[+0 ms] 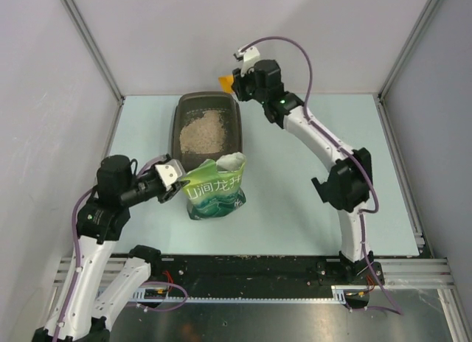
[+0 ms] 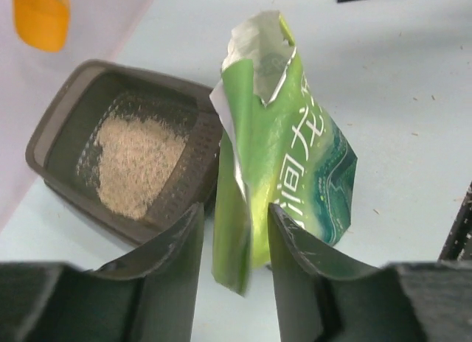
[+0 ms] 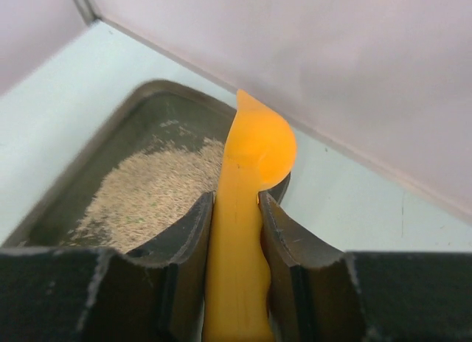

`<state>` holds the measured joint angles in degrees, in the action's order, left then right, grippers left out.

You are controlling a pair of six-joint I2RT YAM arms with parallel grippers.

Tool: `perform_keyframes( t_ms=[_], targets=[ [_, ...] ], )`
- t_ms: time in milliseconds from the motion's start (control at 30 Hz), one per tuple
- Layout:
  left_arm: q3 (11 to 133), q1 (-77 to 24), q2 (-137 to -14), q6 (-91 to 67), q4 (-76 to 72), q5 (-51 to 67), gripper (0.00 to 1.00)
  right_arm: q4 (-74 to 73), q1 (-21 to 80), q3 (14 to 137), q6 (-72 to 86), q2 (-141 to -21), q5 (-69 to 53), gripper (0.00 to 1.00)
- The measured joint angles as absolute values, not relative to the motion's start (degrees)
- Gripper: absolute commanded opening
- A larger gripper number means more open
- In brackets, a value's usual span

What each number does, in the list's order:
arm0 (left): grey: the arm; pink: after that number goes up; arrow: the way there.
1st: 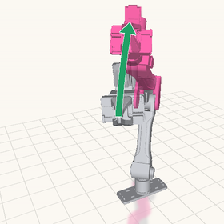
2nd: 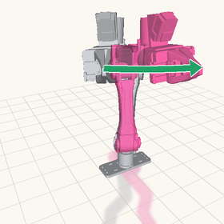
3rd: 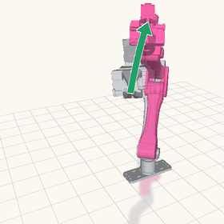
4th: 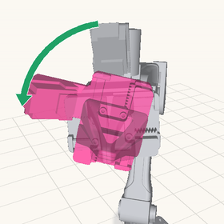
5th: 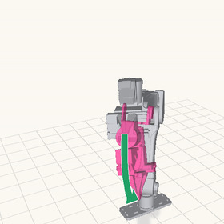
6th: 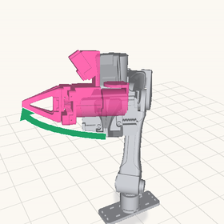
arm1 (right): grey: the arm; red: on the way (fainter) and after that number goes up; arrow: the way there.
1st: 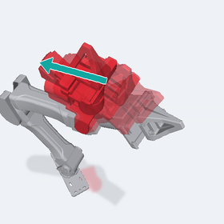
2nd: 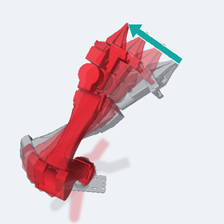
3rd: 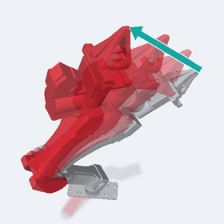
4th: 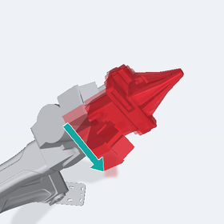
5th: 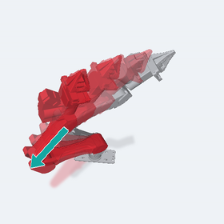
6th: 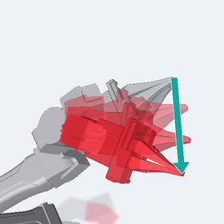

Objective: Fill the litter box with clean litter

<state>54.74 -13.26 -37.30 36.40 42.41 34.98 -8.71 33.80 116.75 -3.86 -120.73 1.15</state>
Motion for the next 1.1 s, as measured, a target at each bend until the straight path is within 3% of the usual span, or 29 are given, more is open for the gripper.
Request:
perform_keyframes(
  t_ms=[100, 267, 367, 400, 633, 800, 1100],
  targets=[
    [55.0, -13.2, -39.4, 35.9, 41.4, 36.5, 0.61, -11.5, 32.2, 116.7, -3.7, -115.4, -4.3, 0.00],
    [58.2, -13.2, -46.5, 34.7, 40.6, 38.7, 0.60, -21.3, 25.5, 118.8, -2.3, -106.4, -20.1, 0.00],
    [60.2, -13.1, -51.3, 34.3, 39.8, 40.9, 0.50, -29.3, 21.2, 123.5, -1.9, -103.6, -29.8, 0.00],
    [60.6, -13.1, -52.8, 34.0, 39.6, 41.5, 0.40, -32.9, 20.2, 125.5, -2.3, -103.1, -32.7, 0.00],
    [61.0, -13.3, -55.2, 32.4, 39.5, 46.9, 0.00, -59.9, 21.3, 131.1, -11.7, -102.7, -47.7, 0.00],
    [61.0, -13.8, -53.6, 31.4, 39.5, 48.3, 0.00, -72.1, 21.4, 130.6, -19.8, -102.8, -52.1, 0.00],
    [61.0, -14.0, -51.4, 30.9, 39.7, 48.2, 0.00, -76.2, 26.9, 128.7, -29.5, -101.8, -48.7, 0.00]
  ],
)
